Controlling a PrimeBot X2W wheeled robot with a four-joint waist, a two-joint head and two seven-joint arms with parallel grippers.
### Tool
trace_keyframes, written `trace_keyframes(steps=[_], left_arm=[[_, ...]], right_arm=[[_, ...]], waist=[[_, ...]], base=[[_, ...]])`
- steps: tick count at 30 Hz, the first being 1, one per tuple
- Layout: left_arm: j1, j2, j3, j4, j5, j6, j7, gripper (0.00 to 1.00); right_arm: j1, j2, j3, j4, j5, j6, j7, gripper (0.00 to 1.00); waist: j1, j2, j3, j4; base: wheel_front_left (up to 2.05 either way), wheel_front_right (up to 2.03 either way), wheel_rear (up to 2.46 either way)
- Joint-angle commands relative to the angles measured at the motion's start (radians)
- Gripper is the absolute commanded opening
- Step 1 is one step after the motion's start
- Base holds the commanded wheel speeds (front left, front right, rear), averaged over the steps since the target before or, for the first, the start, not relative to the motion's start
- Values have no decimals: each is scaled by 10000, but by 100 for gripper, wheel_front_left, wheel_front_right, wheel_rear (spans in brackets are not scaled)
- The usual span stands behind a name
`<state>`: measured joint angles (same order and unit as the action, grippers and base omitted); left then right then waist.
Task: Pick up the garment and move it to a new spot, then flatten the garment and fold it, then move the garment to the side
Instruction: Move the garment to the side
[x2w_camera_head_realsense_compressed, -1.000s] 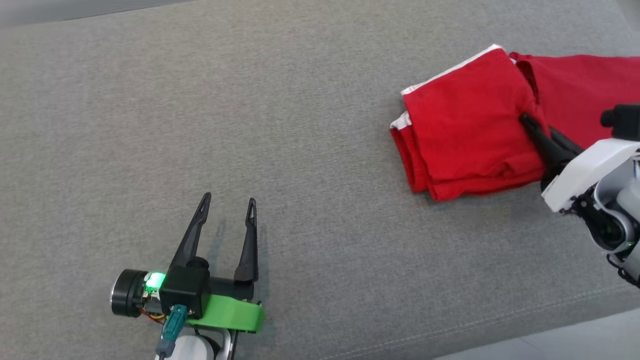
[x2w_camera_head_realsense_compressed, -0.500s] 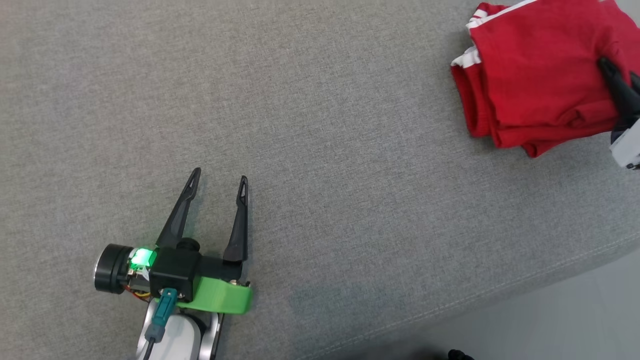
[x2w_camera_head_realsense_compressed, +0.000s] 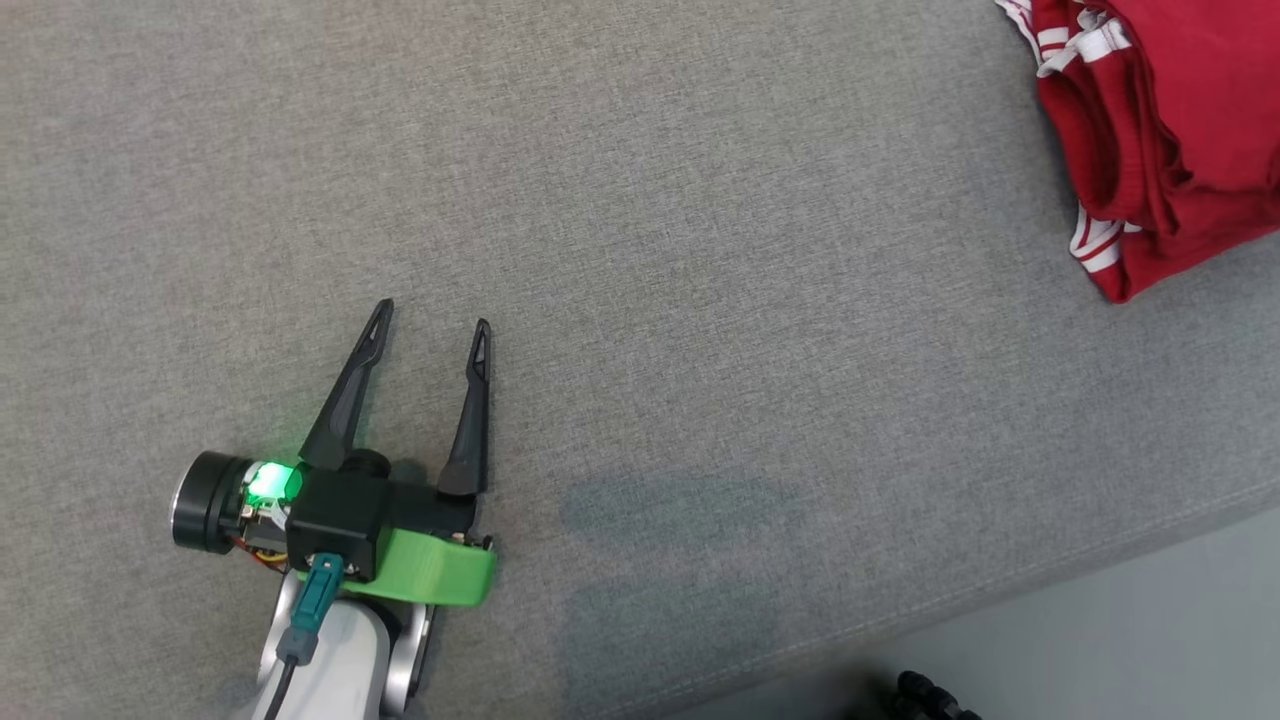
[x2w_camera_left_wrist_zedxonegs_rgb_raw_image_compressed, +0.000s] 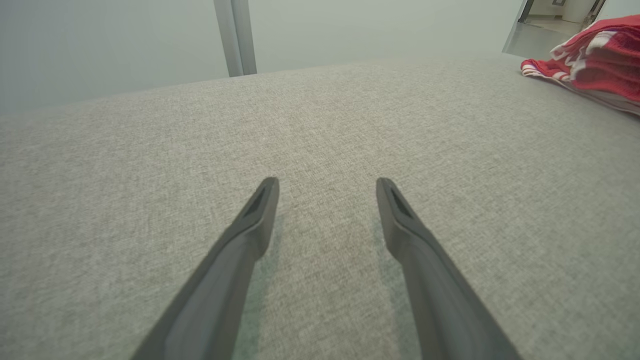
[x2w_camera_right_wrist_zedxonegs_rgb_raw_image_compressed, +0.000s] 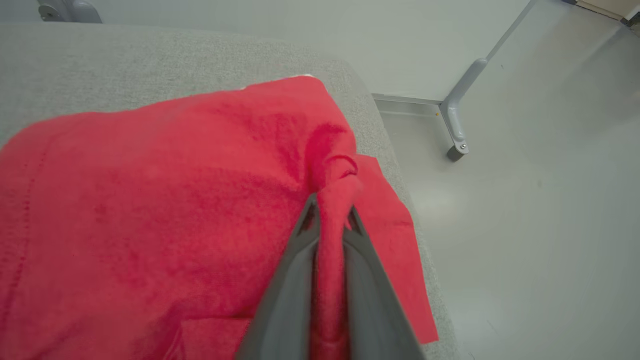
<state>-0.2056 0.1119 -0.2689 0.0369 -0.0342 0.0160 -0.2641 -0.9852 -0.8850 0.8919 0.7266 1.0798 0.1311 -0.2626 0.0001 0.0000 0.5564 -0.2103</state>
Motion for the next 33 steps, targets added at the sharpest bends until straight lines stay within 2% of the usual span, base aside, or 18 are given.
trace_keyframes(steps=[1,2,6,10,15,20,24,33], left_arm=[[-187,69,1,37,52,-40,16,100],[-194,61,1,52,48,-33,16,100],[-170,-23,-35,133,-53,-22,16,100],[-4,-136,-51,194,-135,43,16,100],[390,-356,59,279,-582,210,16,100],[793,-518,338,278,-1238,367,16,100],[1152,-592,716,324,-1968,571,14,100],[1741,-610,858,541,-2466,809,14,100]], right_arm=[[-161,75,-61,332,-362,-9,-34,65],[-228,135,-126,568,-554,-11,-34,100],[-433,350,-754,1623,-1727,-12,-35,100],[-449,794,-2358,1811,-3113,-12,-36,100],[1255,1764,-4844,6,-4518,-14,-37,100],[3471,3203,-6499,-2253,-6069,-12,-35,100],[4978,4479,-7168,-3467,-7099,-12,-36,100],[7319,6655,-7976,-5083,-8781,-12,-36,100]], waist=[[-1,0,42,122],[-1,0,15,156],[-1,0,-242,287],[-1,0,-687,393],[-1,0,-1553,559],[-1,0,-2456,758],[-1,0,-3180,960],[-1,0,-4540,1518]], base=[[0,0,0],[0,0,0],[0,0,0],[0,0,0],[0,0,0],[0,0,0],[0,0,0],[0,0,0]])
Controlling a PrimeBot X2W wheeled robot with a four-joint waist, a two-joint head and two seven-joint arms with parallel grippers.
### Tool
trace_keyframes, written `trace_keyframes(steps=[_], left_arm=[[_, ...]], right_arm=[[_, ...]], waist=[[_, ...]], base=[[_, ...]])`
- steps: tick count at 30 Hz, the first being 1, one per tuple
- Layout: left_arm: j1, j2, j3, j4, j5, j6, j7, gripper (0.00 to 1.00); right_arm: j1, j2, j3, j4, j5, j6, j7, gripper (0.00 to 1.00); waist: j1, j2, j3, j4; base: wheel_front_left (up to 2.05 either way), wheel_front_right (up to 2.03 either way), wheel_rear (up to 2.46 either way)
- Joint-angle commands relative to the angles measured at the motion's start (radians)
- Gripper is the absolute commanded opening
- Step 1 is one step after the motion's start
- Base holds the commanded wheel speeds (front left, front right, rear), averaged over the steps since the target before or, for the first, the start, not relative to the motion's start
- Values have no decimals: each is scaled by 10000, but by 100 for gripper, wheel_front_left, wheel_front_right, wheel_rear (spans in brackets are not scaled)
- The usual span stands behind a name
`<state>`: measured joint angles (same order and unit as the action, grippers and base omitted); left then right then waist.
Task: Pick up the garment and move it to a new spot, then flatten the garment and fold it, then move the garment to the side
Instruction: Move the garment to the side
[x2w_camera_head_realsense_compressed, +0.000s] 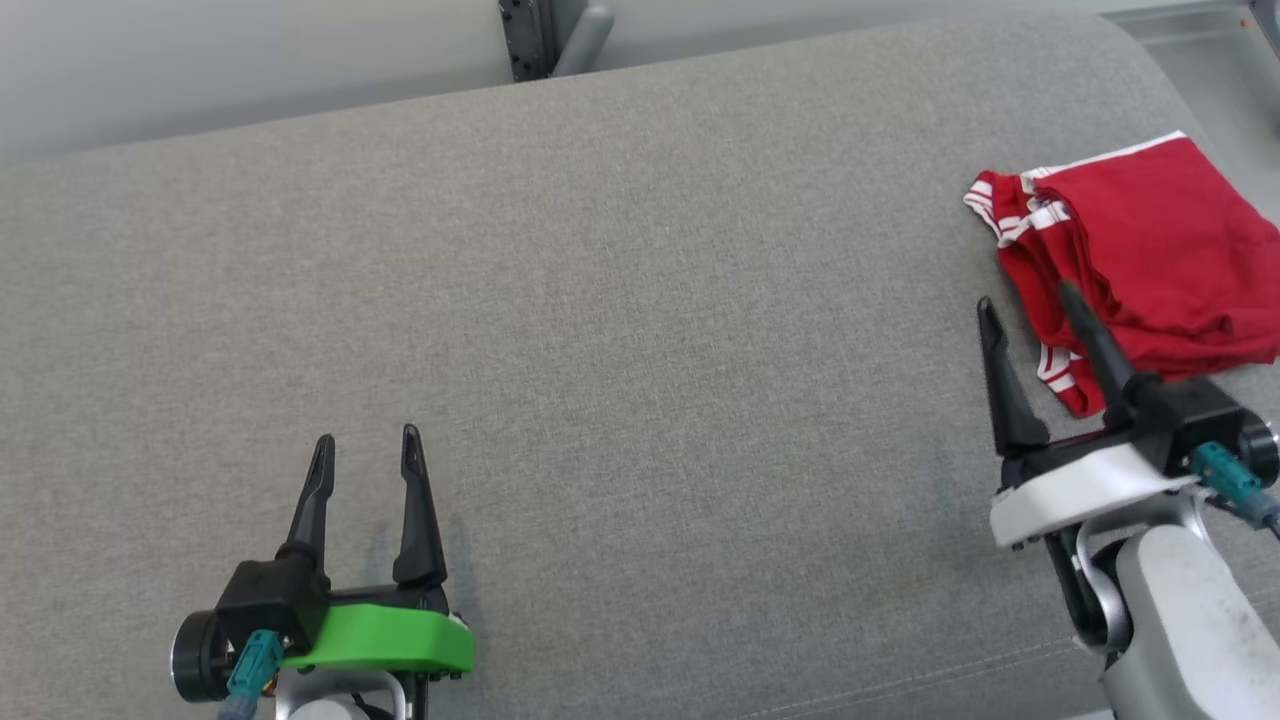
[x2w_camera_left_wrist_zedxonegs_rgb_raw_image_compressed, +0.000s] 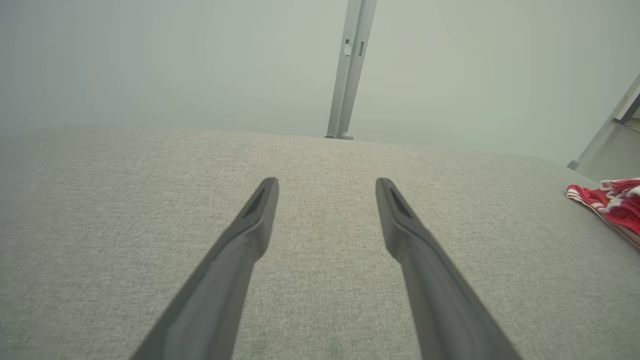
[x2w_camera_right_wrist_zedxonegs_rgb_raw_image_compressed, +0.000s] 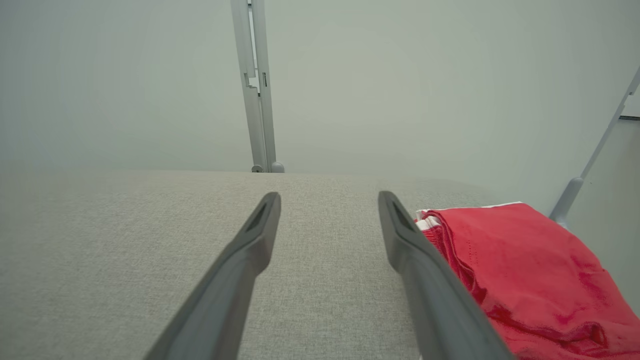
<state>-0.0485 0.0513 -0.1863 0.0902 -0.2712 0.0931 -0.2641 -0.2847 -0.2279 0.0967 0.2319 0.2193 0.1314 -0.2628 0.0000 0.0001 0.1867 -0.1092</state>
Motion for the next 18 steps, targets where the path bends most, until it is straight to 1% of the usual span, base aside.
trace_keyframes(steps=[1,4,7,8,14,18], left_arm=[[260,-5,46,-7,-142,42,14,100],[423,-6,77,-36,-202,25,15,100],[666,-5,130,-277,-52,-39,16,100],[874,-6,150,-470,-33,-86,16,100],[1431,-3,248,-672,159,-337,16,100],[1807,-4,270,-614,149,-387,16,100]], right_arm=[[536,234,1,-312,-306,-16,-34,100],[980,515,-22,-654,-471,-16,-34,100],[1687,861,-128,-1276,-654,-16,-34,100],[2090,1021,-164,-1669,-823,-16,-34,100],[3018,1336,-338,-2091,-1207,-16,-34,100],[3385,1435,-377,-2159,-1354,-16,-34,100]], waist=[[0,-1,-966,560],[0,-1,-1248,677],[0,-1,-1621,821],[0,-1,-1755,902],[0,-1,-2082,1052],[0,-1,-2280,1102]], base=[[0,0,0],[0,0,0],[0,0,0],[0,0,0],[0,0,0],[0,0,0]])
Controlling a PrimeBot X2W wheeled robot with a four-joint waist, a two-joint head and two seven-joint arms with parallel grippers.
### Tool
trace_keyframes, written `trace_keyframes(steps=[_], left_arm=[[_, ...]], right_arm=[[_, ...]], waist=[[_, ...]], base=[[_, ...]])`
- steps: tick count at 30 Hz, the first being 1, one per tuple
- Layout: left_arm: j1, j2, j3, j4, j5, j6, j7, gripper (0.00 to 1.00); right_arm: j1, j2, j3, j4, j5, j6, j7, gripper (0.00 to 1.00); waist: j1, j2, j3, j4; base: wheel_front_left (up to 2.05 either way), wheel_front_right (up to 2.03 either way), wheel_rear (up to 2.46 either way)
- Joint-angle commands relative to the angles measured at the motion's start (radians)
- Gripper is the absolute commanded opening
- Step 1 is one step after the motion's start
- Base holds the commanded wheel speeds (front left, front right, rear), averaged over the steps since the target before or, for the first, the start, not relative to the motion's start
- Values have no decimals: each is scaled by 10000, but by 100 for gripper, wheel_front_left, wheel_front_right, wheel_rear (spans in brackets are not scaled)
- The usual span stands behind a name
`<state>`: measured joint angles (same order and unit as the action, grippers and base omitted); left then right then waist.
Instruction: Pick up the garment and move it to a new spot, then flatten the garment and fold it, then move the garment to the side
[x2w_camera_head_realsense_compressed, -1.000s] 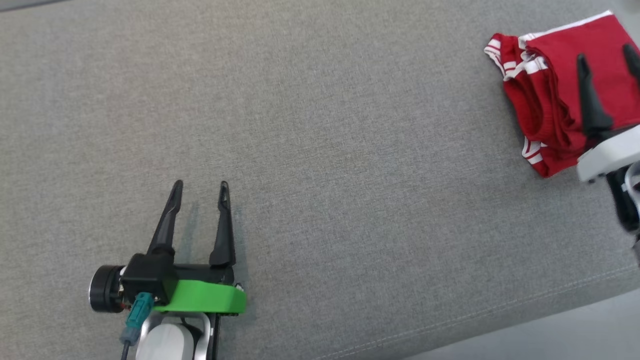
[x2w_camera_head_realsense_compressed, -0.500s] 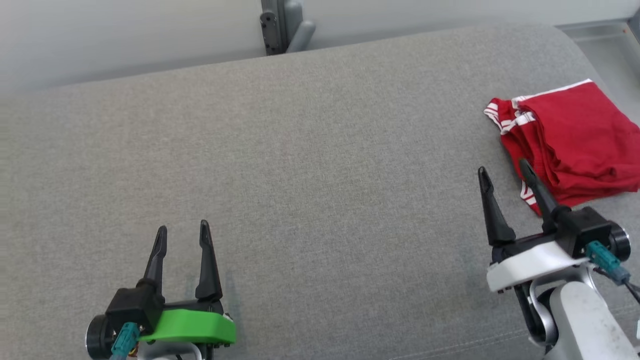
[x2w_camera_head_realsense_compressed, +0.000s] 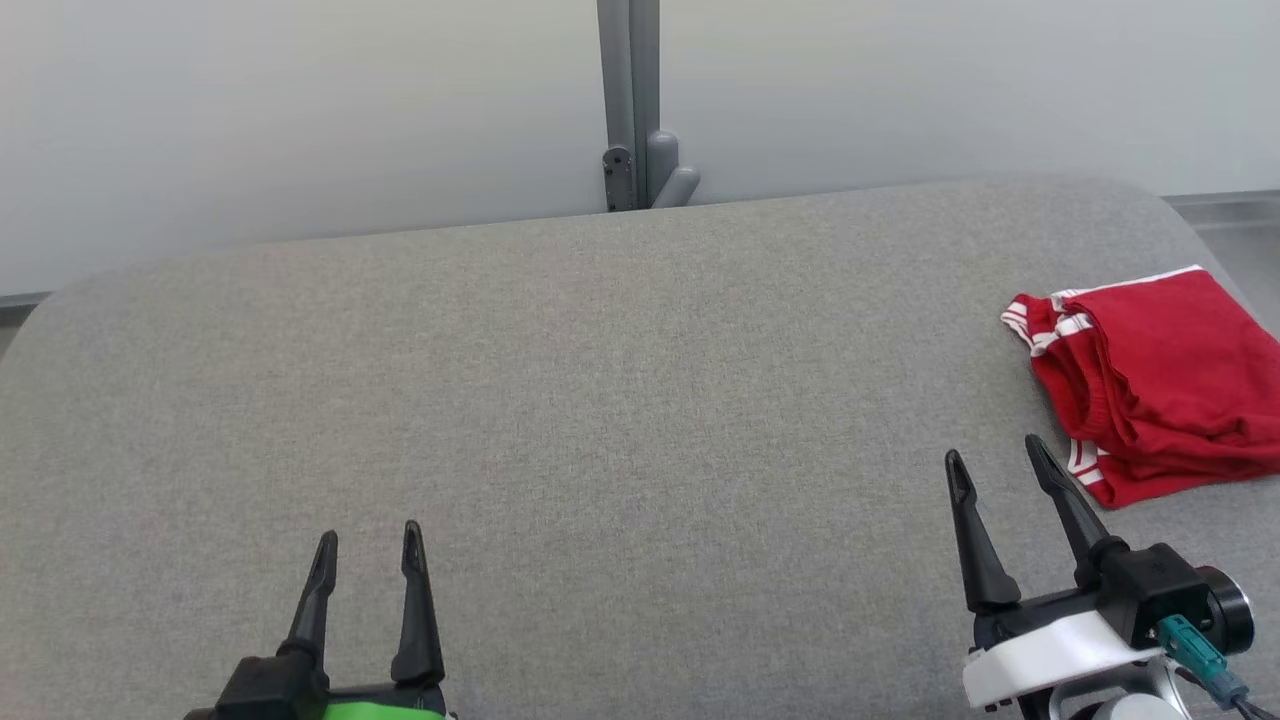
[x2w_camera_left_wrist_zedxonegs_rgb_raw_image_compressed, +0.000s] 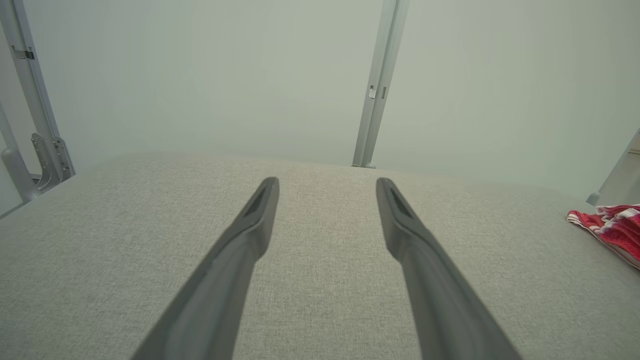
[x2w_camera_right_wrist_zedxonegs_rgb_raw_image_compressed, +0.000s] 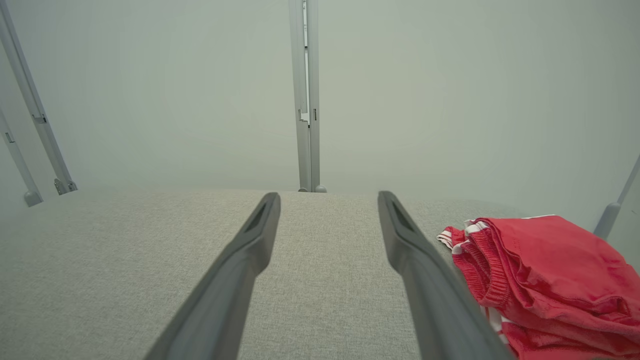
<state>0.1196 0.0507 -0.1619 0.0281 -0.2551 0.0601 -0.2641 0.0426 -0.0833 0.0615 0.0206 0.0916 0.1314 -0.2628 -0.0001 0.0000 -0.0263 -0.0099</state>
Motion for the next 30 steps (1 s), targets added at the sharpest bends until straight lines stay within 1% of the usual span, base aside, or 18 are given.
trace_keyframes(steps=[1,12,28,29,30], left_arm=[[189,2,17,35,-27,-76,16,100],[470,3,0,491,-75,-72,16,100],[372,3,28,717,-67,-156,16,100],[355,-2,0,720,-82,-125,1,0],[365,-2,-12,799,-89,-126,3,0]], right_arm=[[196,9,-54,-41,-128,-16,-34,100],[672,205,-214,5,-188,-16,-34,100],[674,302,-232,255,13,-16,-34,100],[646,309,-225,237,-26,0,0,0],[653,316,-219,317,-20,0,4,0]], waist=[[1,0,-196,122],[1,0,-510,225],[1,0,-519,361],[1,0,-520,360],[1,0,-519,361]], base=[[0,0,0],[0,0,0],[0,0,0],[0,0,0],[0,0,0]])
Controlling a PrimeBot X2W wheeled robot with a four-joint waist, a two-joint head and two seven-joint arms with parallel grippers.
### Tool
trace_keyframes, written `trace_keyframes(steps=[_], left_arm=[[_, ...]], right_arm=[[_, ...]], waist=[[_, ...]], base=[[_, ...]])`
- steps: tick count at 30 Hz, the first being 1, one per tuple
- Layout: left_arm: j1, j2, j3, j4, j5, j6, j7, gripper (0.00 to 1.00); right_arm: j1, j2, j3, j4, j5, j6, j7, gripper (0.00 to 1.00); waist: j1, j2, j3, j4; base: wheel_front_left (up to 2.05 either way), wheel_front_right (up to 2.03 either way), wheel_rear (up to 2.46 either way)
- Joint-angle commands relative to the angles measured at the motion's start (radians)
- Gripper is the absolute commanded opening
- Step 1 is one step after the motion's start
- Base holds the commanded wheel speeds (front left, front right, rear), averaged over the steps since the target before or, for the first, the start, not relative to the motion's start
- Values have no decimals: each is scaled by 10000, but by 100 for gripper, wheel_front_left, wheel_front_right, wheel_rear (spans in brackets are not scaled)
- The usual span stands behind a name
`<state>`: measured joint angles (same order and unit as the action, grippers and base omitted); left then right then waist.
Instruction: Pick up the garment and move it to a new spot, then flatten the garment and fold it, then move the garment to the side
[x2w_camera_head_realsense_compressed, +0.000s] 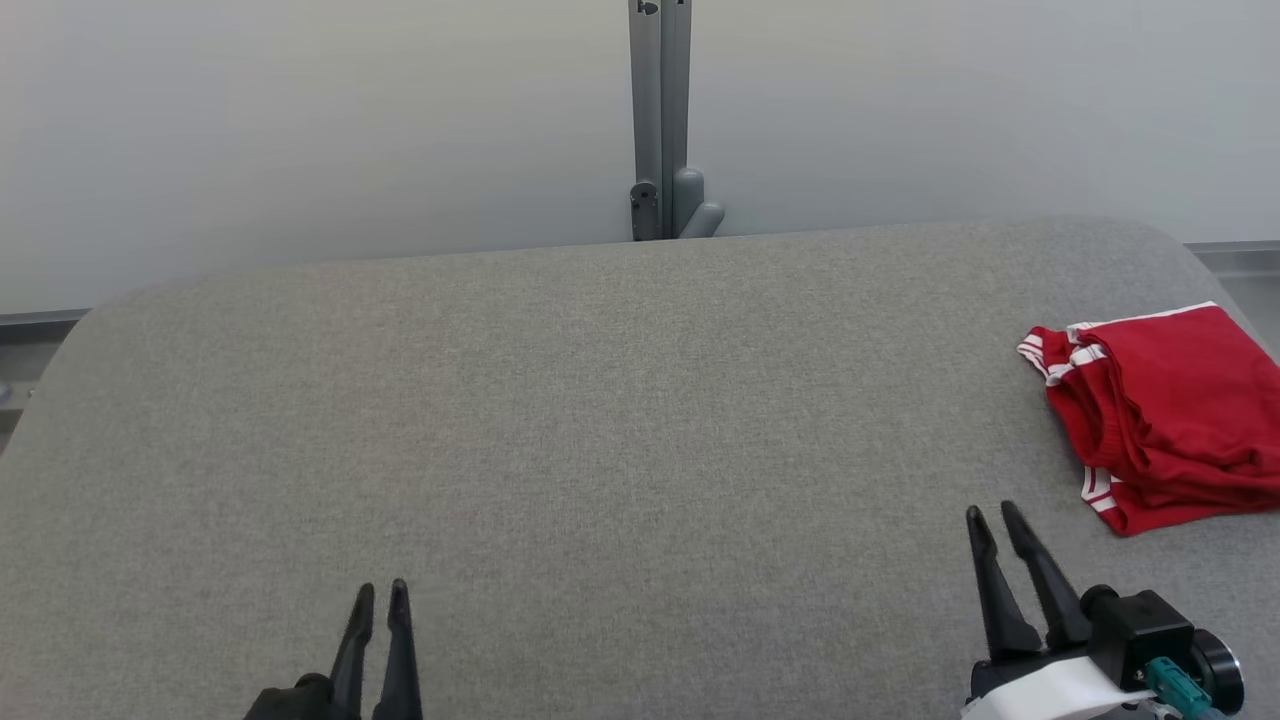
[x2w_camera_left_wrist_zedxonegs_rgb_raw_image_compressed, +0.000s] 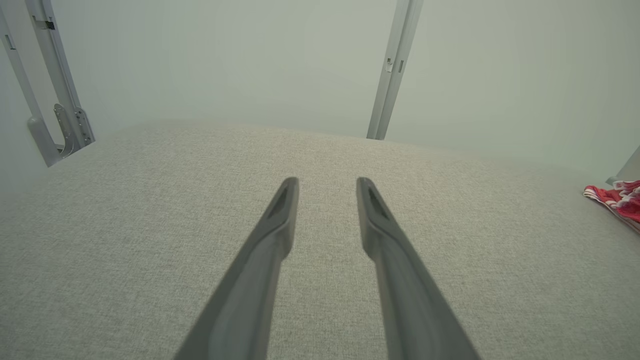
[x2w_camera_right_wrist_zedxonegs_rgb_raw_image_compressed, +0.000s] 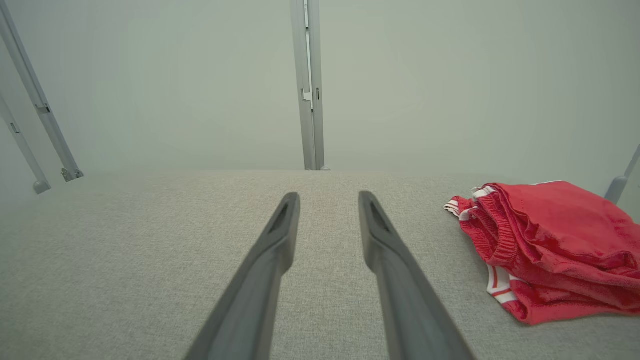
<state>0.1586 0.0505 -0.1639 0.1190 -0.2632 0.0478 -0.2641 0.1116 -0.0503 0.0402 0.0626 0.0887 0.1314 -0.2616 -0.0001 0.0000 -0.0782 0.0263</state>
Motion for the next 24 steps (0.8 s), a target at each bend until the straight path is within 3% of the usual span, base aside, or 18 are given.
trace_keyframes(steps=[1,24], left_arm=[[-3,0,1,-21,-18,-4,2,0],[-1466,24,358,995,-4152,-540,846,0]], right_arm=[[-11,-2,-4,-14,18,0,-1,0],[-1040,-96,-857,909,4538,-3,1306,0]], waist=[[1,0,1,0],[1,0,169,-51]], base=[[0,0,0],[0,0,0]])
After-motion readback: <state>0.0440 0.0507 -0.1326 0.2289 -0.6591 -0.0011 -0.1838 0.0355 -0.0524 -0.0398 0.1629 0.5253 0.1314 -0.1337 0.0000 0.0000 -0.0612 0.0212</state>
